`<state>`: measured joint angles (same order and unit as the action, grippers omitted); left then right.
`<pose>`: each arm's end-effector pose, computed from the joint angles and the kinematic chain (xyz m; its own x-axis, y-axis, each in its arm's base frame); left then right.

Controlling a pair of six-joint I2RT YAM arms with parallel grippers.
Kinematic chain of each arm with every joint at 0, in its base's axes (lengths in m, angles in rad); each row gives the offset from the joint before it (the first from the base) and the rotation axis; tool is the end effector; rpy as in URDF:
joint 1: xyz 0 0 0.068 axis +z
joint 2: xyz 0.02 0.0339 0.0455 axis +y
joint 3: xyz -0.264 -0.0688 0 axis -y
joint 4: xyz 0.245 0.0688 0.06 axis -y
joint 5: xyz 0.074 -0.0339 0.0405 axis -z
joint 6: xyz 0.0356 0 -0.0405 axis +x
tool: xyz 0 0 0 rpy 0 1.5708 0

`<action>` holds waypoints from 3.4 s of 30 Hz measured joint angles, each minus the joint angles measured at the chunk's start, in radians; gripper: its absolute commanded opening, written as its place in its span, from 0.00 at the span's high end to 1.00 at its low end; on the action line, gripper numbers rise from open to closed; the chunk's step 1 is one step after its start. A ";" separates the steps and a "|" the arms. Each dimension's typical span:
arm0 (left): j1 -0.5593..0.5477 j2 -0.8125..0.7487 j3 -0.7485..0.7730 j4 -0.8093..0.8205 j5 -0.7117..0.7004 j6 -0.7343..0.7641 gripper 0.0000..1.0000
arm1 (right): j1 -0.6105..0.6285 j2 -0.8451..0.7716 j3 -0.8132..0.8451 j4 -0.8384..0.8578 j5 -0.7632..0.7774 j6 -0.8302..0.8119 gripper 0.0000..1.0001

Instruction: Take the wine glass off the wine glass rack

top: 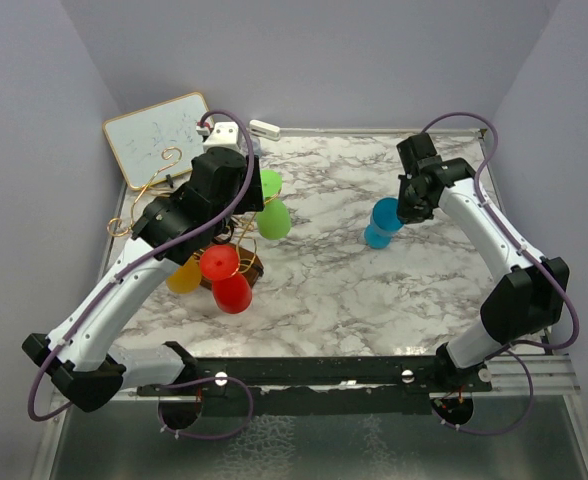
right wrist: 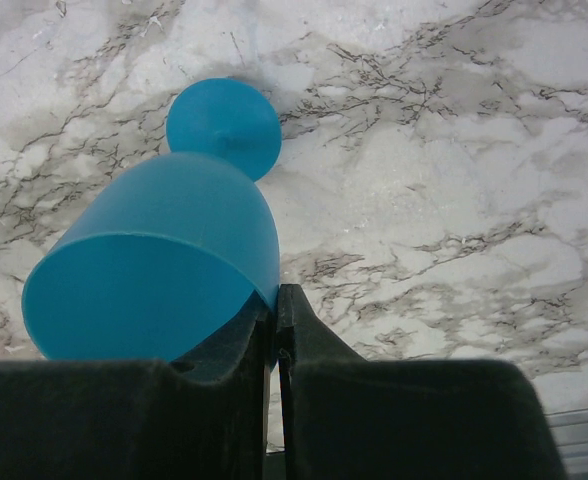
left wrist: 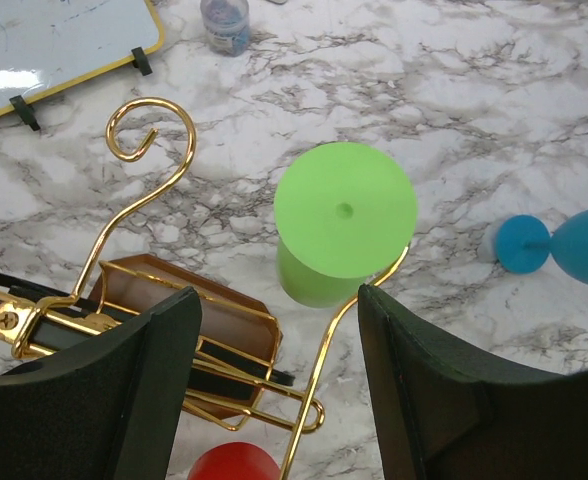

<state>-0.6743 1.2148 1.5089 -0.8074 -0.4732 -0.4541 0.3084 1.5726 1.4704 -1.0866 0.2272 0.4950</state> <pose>0.1954 -0.1354 0.4375 -0.4525 -0.1382 -0.8810 0.0525 0.9821 -0.1810 0.2986 0.0867 0.3113 -0.8805 0.2052 -0.4273 0.2302 0.9731 -0.0068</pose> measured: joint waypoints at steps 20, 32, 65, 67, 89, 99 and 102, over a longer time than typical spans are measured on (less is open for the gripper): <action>0.267 0.001 -0.003 0.090 0.232 0.068 0.28 | 0.000 0.003 0.090 0.018 -0.019 -0.029 0.43; 0.514 -0.005 -0.097 0.225 0.563 -0.033 0.29 | 0.003 -0.148 0.198 0.234 -0.586 -0.085 0.42; 0.524 -0.373 -0.236 0.244 0.703 -0.085 0.31 | 0.297 0.369 0.524 0.459 -0.859 -0.016 0.51; 0.524 -0.385 -0.236 0.241 0.702 -0.085 0.32 | 0.301 0.375 0.524 0.459 -0.851 -0.016 0.54; 0.524 -0.429 -0.253 0.213 0.688 -0.074 0.32 | 0.310 0.378 0.520 0.501 -0.795 -0.016 0.92; 0.524 -0.433 -0.262 0.211 0.689 -0.074 0.32 | 0.316 0.342 0.470 0.567 -0.778 0.001 0.99; 0.524 -0.437 -0.264 0.211 0.689 -0.074 0.32 | 0.316 0.321 0.437 0.595 -0.777 0.020 0.99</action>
<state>-0.1505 0.7780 1.2449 -0.5961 0.2153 -0.5285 0.6247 1.8938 1.9076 -0.4915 -0.5503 0.5148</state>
